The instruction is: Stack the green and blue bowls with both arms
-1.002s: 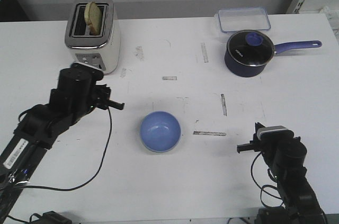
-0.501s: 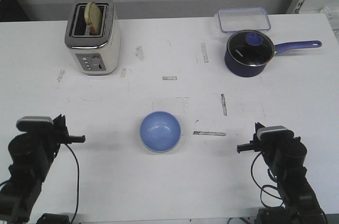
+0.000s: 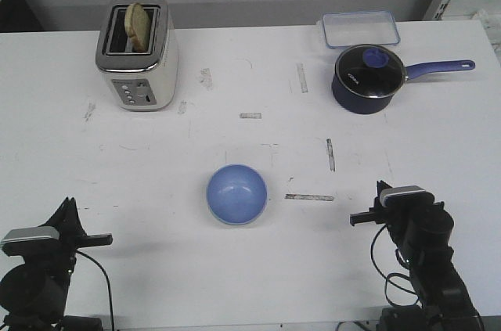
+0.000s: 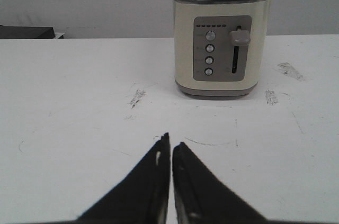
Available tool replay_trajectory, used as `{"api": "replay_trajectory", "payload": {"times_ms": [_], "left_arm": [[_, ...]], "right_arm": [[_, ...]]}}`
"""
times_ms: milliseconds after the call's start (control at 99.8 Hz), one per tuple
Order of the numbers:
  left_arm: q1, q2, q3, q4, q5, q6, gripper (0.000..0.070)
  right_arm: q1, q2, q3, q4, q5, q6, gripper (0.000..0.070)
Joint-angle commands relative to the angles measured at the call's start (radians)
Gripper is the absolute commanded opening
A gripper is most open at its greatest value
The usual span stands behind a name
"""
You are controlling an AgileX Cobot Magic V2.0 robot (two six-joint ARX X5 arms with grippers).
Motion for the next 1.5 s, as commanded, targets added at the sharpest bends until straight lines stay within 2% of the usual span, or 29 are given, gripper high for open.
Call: {"api": "replay_trajectory", "payload": {"times_ms": [0, 771, 922, 1042, 1122, 1222, 1352, 1493], "left_arm": [[0.000, -0.015, 0.000, 0.011, 0.001, 0.005, 0.0001], [0.002, -0.054, -0.015, 0.028, 0.001, 0.005, 0.0001], [0.040, -0.099, -0.094, 0.057, 0.008, 0.005, 0.0001], [0.081, -0.182, -0.204, 0.079, 0.118, 0.005, 0.0001], [0.097, -0.232, -0.278, 0.092, 0.155, 0.005, 0.0001], [0.100, -0.227, -0.352, 0.132, 0.166, 0.005, 0.0001], [0.099, -0.227, -0.508, 0.323, 0.182, 0.005, 0.0001], [0.100, -0.227, -0.508, 0.311, 0.179, 0.005, 0.0001]], "right_arm": [[0.000, 0.005, -0.001, 0.016, 0.004, -0.007, 0.0001], [0.000, 0.005, -0.001, 0.016, 0.003, -0.007, 0.0001], [0.000, 0.005, -0.001, 0.016, 0.003, -0.007, 0.0001], [0.000, 0.005, -0.001, 0.016, 0.003, -0.007, 0.0001], [0.000, 0.005, -0.001, 0.016, 0.003, -0.007, 0.0001], [0.000, 0.004, -0.001, 0.014, 0.003, -0.007, 0.0001], [0.000, 0.004, -0.001, 0.026, 0.002, -0.007, 0.0001], [0.002, 0.004, -0.001, 0.042, -0.001, -0.007, 0.0001]]}}
